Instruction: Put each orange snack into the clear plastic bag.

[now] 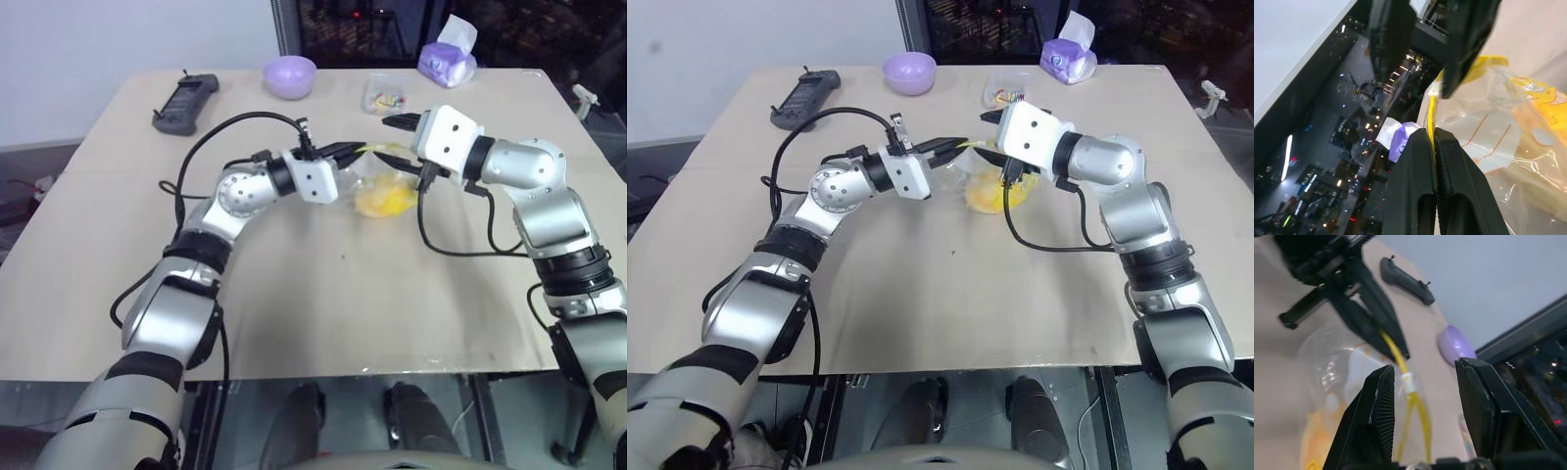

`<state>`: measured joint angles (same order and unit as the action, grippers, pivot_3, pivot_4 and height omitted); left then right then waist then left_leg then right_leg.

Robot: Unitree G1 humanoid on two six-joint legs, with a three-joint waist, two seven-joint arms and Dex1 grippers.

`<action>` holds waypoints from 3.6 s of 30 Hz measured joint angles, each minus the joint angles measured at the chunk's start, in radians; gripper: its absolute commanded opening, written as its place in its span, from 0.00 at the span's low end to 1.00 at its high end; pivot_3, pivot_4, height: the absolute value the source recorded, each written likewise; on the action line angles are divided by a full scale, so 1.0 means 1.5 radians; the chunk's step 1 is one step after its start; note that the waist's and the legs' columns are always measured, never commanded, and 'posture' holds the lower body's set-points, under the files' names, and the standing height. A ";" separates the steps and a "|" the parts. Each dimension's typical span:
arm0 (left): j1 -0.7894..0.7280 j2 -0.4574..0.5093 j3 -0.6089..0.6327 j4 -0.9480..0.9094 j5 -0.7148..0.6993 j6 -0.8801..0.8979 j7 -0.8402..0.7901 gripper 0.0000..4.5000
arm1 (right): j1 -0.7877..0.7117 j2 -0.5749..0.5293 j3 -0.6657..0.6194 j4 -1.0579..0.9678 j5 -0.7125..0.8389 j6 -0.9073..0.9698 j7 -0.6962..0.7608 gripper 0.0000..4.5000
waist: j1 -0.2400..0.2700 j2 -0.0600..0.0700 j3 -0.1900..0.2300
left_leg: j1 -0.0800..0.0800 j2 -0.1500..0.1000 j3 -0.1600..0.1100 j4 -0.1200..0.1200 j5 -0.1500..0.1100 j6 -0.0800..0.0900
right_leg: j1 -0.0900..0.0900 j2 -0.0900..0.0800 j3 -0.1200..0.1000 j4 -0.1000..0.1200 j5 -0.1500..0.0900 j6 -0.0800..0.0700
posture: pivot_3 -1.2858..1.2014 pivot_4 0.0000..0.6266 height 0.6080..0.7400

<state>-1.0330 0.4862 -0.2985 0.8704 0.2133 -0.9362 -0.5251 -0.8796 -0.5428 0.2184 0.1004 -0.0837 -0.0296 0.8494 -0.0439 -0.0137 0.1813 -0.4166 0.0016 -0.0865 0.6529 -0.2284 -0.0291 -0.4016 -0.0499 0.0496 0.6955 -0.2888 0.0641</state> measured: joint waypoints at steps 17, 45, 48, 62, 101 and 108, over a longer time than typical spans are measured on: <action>0.011 -0.004 0.016 -0.020 -0.014 0.014 -0.037 0.00 | 0.000 0.007 0.003 0.036 -0.021 -0.033 -0.003 0.36 | 0.000 0.000 0.000 | 0.000 0.000 0.000 0.000 0.000 0.000 | 0.000 0.000 0.000 0.000 0.000 0.000 | 0.52 0.24 1.00; 0.011 -0.004 0.022 -0.020 0.000 0.010 -0.027 0.00 | 0.000 0.009 0.003 0.037 -0.022 -0.032 -0.003 0.01 | 0.000 0.000 0.000 | 0.000 0.000 0.000 0.000 0.000 0.000 | 0.000 0.000 0.000 0.000 0.000 0.000 | 0.52 0.24 1.00; 0.011 -0.005 0.022 -0.020 0.000 0.010 -0.027 0.00 | 0.000 0.009 0.003 0.037 -0.022 -0.032 -0.003 0.23 | 0.000 0.000 0.000 | 0.000 0.000 0.000 0.000 0.000 0.000 | 0.000 0.000 0.000 0.000 0.000 0.000 | 0.52 0.24 1.00; 0.011 -0.005 0.022 -0.020 0.000 0.009 -0.027 0.00 | 0.000 0.010 0.003 0.037 -0.022 -0.040 -0.002 0.06 | 0.000 0.000 0.000 | 0.000 0.000 0.000 0.000 0.000 0.000 | 0.000 0.000 0.000 0.000 0.000 0.000 | 0.52 0.24 1.00; -0.012 0.017 0.022 0.025 0.137 0.038 0.177 0.00 | 0.046 -0.053 -0.032 0.031 0.022 0.056 0.019 0.06 | 0.002 0.000 0.000 | 0.000 0.000 0.000 0.000 -0.001 0.002 | 0.000 0.000 0.000 0.000 0.000 0.000 | 0.52 0.24 1.00; -0.018 0.019 0.022 0.049 0.150 0.038 0.221 0.00 | 0.089 -0.105 -0.071 -0.004 0.080 0.135 0.059 0.06 | -0.001 0.000 0.000 | 0.000 0.000 0.000 0.000 -0.001 0.002 | 0.000 0.000 0.000 0.000 0.000 0.000 | 0.52 0.24 1.00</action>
<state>-1.0605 0.5140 -0.2658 0.9446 0.4388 -0.8791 -0.1942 -0.7458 -0.6995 0.1123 0.0946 0.0362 0.1725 0.9373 -0.0451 -0.0137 0.1813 -0.4165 0.0016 -0.0862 0.6526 -0.2298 -0.0266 -0.4016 -0.0499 0.0500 0.6954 -0.2888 0.0640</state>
